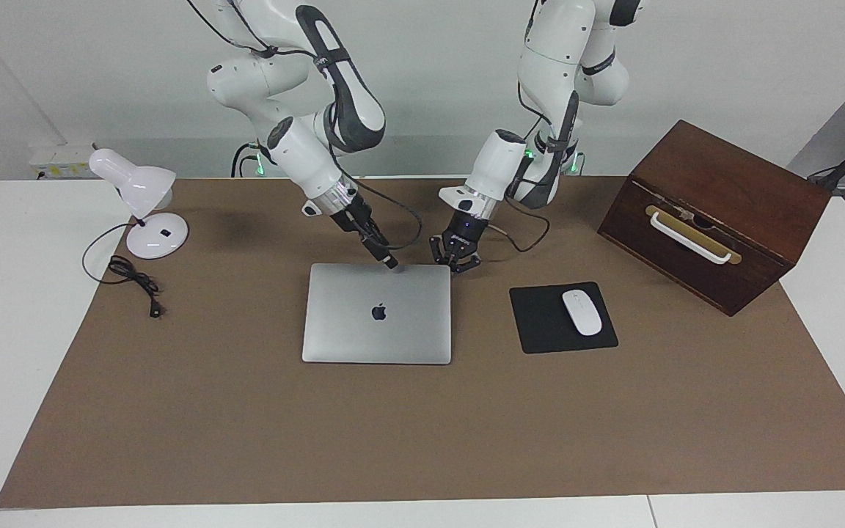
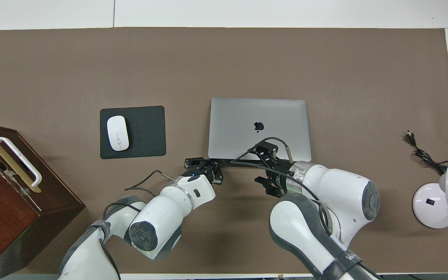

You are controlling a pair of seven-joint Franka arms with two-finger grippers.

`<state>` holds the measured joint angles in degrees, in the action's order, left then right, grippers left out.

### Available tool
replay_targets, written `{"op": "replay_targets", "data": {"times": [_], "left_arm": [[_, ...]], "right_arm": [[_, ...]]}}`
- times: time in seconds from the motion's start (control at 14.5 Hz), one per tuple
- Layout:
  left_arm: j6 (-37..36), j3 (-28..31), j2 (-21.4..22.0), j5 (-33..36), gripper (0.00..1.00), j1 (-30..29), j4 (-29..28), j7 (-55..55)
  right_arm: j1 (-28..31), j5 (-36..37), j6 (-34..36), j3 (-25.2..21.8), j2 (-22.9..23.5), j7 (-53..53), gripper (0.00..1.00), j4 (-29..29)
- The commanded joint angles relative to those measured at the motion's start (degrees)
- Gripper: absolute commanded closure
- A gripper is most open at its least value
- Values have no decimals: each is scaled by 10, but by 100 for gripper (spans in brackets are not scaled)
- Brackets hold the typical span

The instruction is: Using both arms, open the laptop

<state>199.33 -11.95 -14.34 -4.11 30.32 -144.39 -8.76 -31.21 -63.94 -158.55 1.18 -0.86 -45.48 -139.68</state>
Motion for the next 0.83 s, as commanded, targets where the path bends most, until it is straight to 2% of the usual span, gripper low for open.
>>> {"op": "replay_targets", "data": {"times": [0.0, 0.76], "left_arm": [[10, 11, -24, -11, 100, 9, 10, 19], [10, 11, -26, -11, 100, 10, 10, 19]], "right_arm": [[6, -16, 6, -1, -2, 30, 0, -2], [22, -15, 1, -1, 31, 78, 0, 19]]}}
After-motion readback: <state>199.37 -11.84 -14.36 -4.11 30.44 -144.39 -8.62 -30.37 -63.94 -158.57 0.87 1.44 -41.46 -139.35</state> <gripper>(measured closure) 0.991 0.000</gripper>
